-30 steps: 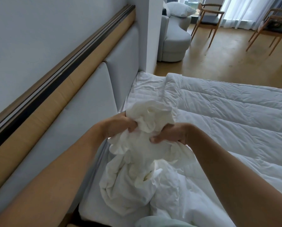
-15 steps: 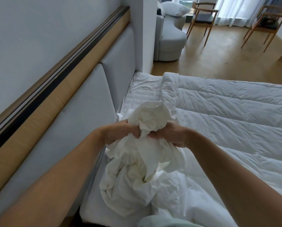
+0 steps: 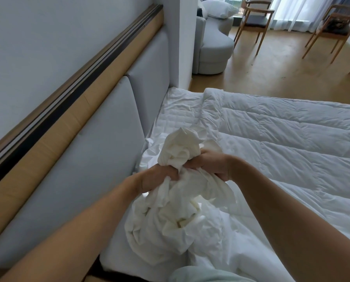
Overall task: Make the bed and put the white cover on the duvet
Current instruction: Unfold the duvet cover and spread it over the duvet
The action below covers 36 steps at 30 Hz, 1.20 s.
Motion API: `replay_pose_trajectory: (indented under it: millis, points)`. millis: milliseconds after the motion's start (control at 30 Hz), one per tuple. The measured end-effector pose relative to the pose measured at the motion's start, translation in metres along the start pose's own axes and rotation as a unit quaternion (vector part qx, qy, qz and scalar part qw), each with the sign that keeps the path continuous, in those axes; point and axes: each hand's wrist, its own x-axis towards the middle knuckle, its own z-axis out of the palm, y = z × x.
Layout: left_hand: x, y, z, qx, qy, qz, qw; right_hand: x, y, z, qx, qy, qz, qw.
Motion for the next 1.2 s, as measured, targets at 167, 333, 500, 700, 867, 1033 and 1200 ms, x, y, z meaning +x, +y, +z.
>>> replay_pose_trajectory:
  millis: [167, 333, 500, 700, 867, 1033, 1200]
  points:
    - [-0.002, 0.010, -0.005, -0.043, 0.067, 0.128, 0.989, -0.003, 0.000, 0.010, -0.013, -0.044, 0.035, 0.998]
    - [0.000, 0.041, -0.018, 0.036, 0.100, 0.197, 0.975, -0.008, -0.016, 0.029, -0.059, -0.101, 0.034, 0.993]
    - [-0.012, 0.095, -0.038, 0.108, 0.126, 0.265, 0.950, -0.009, -0.039, 0.036, -0.090, -0.093, 0.009, 0.992]
    - [-0.034, 0.125, -0.052, 0.135, 0.136, 0.259, 0.947, -0.011, -0.063, 0.019, -0.108, 0.006, -0.089, 0.990]
    - [-0.045, 0.081, -0.051, 0.126, 0.046, 0.072, 0.988, -0.016, -0.061, 0.006, 0.032, 0.054, -0.195, 0.979]
    - [-0.040, 0.062, -0.030, 0.153, -0.024, -0.059, 0.986, -0.012, -0.049, 0.012, 0.048, 0.071, -0.221, 0.971]
    - [-0.035, 0.052, -0.019, 0.056, -0.007, -0.035, 0.998, -0.017, -0.046, 0.005, 0.129, 0.086, -0.237, 0.959]
